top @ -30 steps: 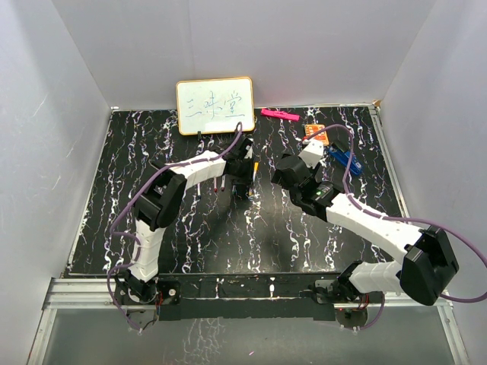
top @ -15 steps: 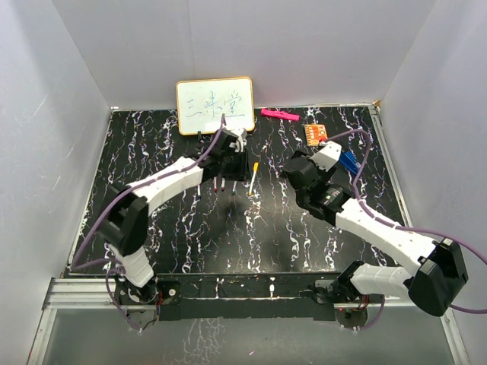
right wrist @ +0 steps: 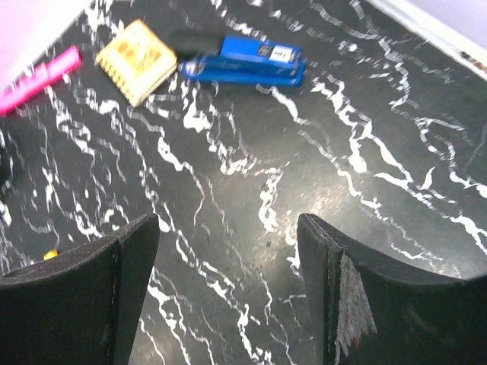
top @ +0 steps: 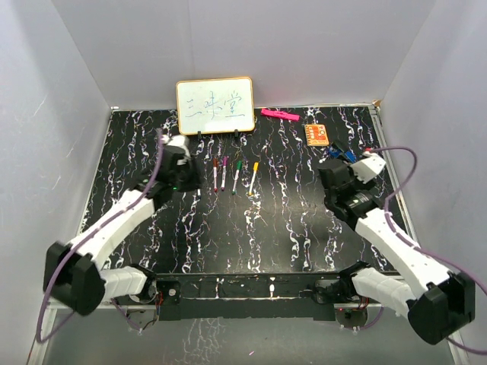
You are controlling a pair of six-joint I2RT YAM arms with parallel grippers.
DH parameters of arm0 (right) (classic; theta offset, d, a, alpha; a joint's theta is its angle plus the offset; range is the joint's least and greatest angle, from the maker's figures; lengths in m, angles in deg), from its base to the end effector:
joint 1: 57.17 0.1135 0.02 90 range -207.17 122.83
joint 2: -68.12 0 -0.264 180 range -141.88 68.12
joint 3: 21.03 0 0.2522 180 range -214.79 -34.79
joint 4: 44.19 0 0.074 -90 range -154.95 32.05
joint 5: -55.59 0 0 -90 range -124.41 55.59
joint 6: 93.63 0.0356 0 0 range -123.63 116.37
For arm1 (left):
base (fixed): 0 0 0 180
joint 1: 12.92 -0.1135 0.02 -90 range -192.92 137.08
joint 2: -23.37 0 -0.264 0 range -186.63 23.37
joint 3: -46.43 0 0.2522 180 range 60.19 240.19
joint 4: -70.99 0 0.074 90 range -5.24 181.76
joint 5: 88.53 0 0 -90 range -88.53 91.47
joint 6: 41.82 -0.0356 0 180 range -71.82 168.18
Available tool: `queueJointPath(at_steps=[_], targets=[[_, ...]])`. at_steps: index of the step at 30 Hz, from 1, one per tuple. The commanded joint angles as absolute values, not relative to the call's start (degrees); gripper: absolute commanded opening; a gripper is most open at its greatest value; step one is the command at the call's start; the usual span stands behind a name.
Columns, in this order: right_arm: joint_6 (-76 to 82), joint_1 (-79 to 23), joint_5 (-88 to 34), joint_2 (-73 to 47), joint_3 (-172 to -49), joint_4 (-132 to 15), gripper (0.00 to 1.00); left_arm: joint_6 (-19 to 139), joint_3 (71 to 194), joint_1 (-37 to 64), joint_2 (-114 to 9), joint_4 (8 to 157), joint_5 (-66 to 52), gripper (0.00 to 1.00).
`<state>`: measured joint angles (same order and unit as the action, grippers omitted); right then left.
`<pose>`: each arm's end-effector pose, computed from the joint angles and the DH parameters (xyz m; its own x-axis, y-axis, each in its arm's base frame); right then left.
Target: Insert the pens into the pen caps
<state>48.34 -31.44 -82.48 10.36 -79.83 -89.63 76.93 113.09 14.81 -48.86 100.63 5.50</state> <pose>0.1927 0.0635 0.2730 -0.2396 0.4688 -0.8502 0.6128 0.7523 0.2421 0.2489 -0.1280 0.2773 -0.6462 -0.2023 -0.7358 0.1169 0.9266 -0.3575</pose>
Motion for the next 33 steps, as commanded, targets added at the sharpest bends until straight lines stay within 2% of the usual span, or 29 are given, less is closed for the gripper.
queueJointPath(at_steps=[1, 6, 14, 17, 24, 25, 26, 33], targets=[[47.7, -36.0, -85.0, 15.9, -79.0, -89.5, 0.72, 79.2, 111.4, 8.8, -38.5, 105.9, 12.1, 0.37], [52.2, -38.7, -86.8, 19.9, -78.0, -92.9, 0.72, 81.8, 110.6, 4.2, -32.8, 112.7, 15.5, 0.39], [56.6, -39.0, -92.2, 26.0, -76.1, -96.8, 0.74, 83.2, 110.2, 3.7, -22.1, 123.4, 33.8, 0.52], [56.0, -39.0, -92.5, 26.4, -76.0, -96.9, 0.75, 83.3, 110.7, 3.8, -19.9, 125.7, 35.0, 0.57], [55.1, -39.0, -91.8, 25.2, -77.3, -97.6, 0.85, 84.9, 111.3, 3.7, -17.8, 128.3, 36.0, 0.62], [55.1, -39.0, -91.9, 25.2, -77.4, -97.6, 0.87, 84.9, 111.3, 3.7, -17.6, 128.5, 36.3, 0.62], [55.1, -39.0, -92.0, 25.2, -77.5, -97.5, 0.97, 85.1, 111.1, 3.7, -17.5, 128.6, 36.3, 0.62], [54.4, -39.0, -92.1, 24.3, -78.1, -97.5, 0.98, 85.3, 110.9, 3.7, -17.0, 128.8, 36.7, 0.62]])
